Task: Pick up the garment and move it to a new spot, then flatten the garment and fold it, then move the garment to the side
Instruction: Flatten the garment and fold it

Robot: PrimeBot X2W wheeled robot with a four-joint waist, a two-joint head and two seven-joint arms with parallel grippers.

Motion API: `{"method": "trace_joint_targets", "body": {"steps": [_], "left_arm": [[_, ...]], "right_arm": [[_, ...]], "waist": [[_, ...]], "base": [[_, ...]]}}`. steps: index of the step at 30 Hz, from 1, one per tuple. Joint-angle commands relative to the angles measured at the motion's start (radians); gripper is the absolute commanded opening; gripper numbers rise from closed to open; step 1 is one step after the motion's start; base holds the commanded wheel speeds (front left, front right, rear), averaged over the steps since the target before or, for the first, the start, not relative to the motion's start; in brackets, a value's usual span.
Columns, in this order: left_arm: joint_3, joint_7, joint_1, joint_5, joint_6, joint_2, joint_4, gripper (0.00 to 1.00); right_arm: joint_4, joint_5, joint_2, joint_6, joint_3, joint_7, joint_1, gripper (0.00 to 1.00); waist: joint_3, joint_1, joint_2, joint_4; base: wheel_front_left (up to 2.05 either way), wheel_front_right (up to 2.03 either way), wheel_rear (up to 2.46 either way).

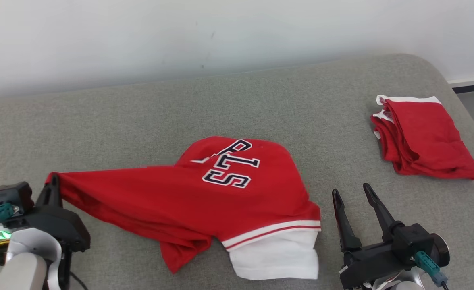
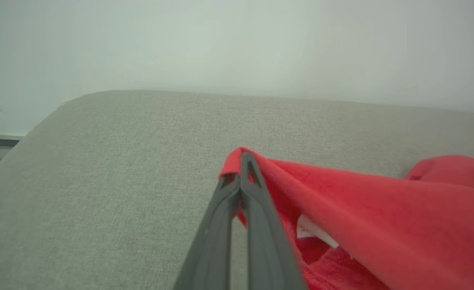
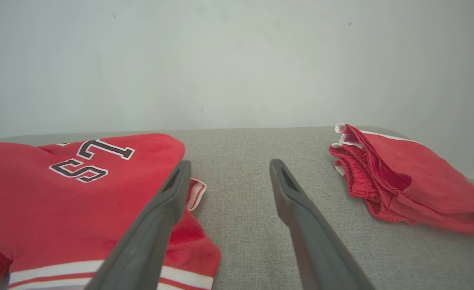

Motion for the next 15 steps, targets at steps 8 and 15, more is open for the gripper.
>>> {"method": "trace_joint_targets", "body": {"steps": [8, 15], "left_arm": [[-0.017, -0.04, -0.042, 0.028, -0.007, 0.016, 0.107, 1.0], [0.01, -0.095, 0.062, -0.025, -0.002, -0.035, 0.077, 1.0]], "right_arm": [[-0.015, -0.012, 0.0, -0.002, 0.004, 0.012, 0.016, 1.0], [-0.031, -0.025, 0.0, -0.002, 0.007, 0.018, 0.02, 1.0]], "waist": [[-0.016, -0.0001, 0.0, 0.014], [-0.013, -0.0001, 0.0, 0.026]], "base": [[0.0, 0.0, 0.0], [0.0, 0.0, 0.0]]}}
